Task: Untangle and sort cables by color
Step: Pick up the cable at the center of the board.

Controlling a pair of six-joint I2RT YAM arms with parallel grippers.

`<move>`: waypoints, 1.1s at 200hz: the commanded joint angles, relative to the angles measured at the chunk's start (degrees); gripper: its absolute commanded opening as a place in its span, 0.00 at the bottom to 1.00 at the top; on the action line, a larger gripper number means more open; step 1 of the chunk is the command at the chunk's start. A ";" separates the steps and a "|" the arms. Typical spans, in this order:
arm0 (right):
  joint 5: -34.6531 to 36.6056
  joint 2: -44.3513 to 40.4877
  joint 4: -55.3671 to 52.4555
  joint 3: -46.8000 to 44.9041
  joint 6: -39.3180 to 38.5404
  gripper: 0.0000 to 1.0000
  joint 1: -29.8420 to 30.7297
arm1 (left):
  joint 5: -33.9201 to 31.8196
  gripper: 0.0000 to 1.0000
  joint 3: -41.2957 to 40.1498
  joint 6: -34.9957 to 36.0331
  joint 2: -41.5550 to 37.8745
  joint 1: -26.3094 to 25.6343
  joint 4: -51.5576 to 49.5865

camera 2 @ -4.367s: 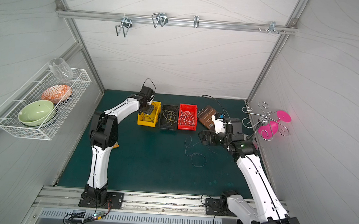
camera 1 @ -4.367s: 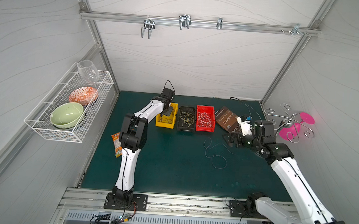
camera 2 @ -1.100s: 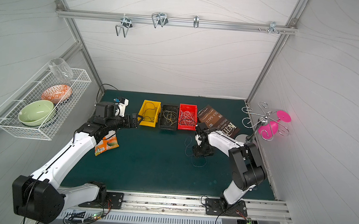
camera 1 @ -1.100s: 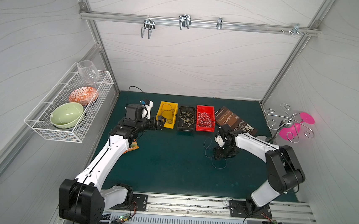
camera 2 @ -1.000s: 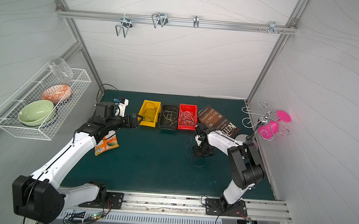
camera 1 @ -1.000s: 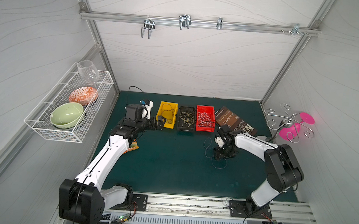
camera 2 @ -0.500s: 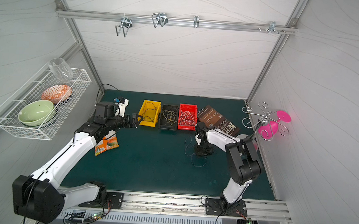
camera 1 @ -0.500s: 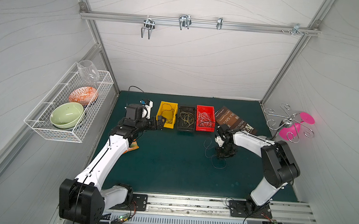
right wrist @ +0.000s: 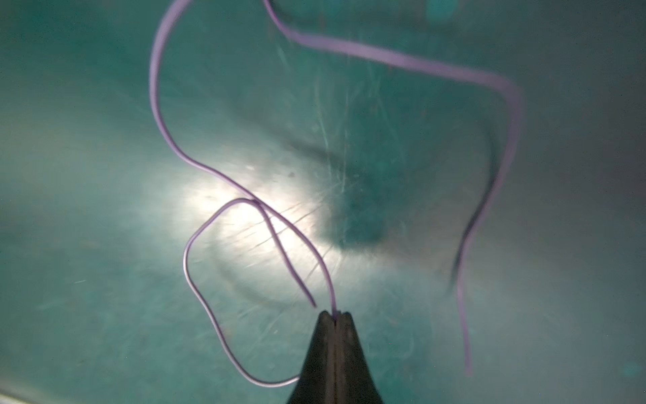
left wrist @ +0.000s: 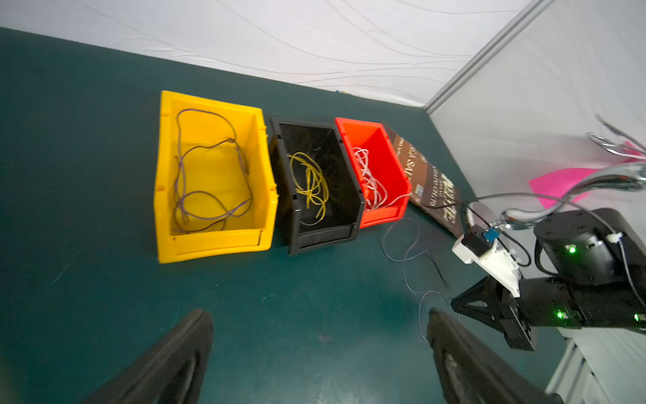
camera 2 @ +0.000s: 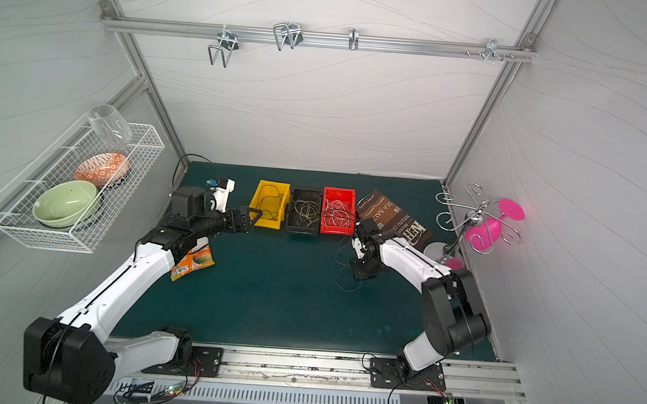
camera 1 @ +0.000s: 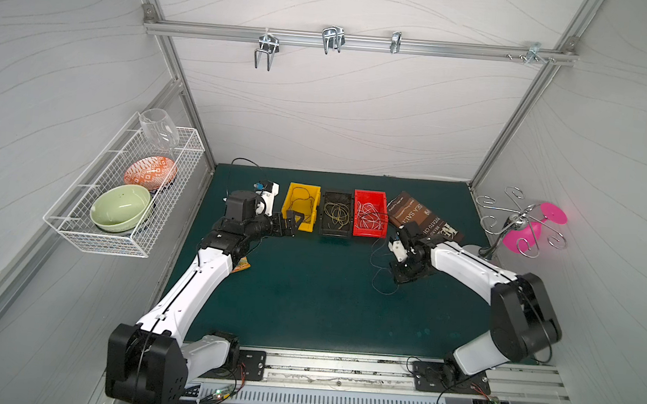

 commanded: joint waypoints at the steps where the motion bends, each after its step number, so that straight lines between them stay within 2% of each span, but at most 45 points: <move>1: -1.20 -7.67 -2.07 1.87 -1.22 0.00 0.24 | 10.36 1.00 -3.10 -3.69 -3.56 0.24 18.20; 16: -1.57 -12.09 -3.24 4.16 -2.12 0.00 0.22 | 13.14 0.99 -4.67 -5.41 -4.19 0.10 23.02; 49: -2.24 -19.03 -5.18 11.60 -4.68 0.00 0.27 | 17.87 0.98 -3.99 -5.94 -3.43 -1.82 26.20; 118: -6.46 -23.58 -2.81 26.63 -5.76 0.00 0.25 | 18.13 0.98 -0.70 -4.91 0.97 -8.19 26.75; 160: -10.01 -24.34 0.02 29.26 -3.68 0.00 0.27 | 17.87 0.98 1.70 -4.04 6.20 -11.62 27.56; 200: -13.09 -24.98 1.88 29.99 -1.69 0.00 0.24 | 16.61 0.97 5.66 -5.20 14.63 -15.09 29.35; 220: -14.04 -25.24 2.49 30.02 -0.97 0.01 0.27 | 16.90 0.92 8.29 -6.58 18.98 -17.21 30.45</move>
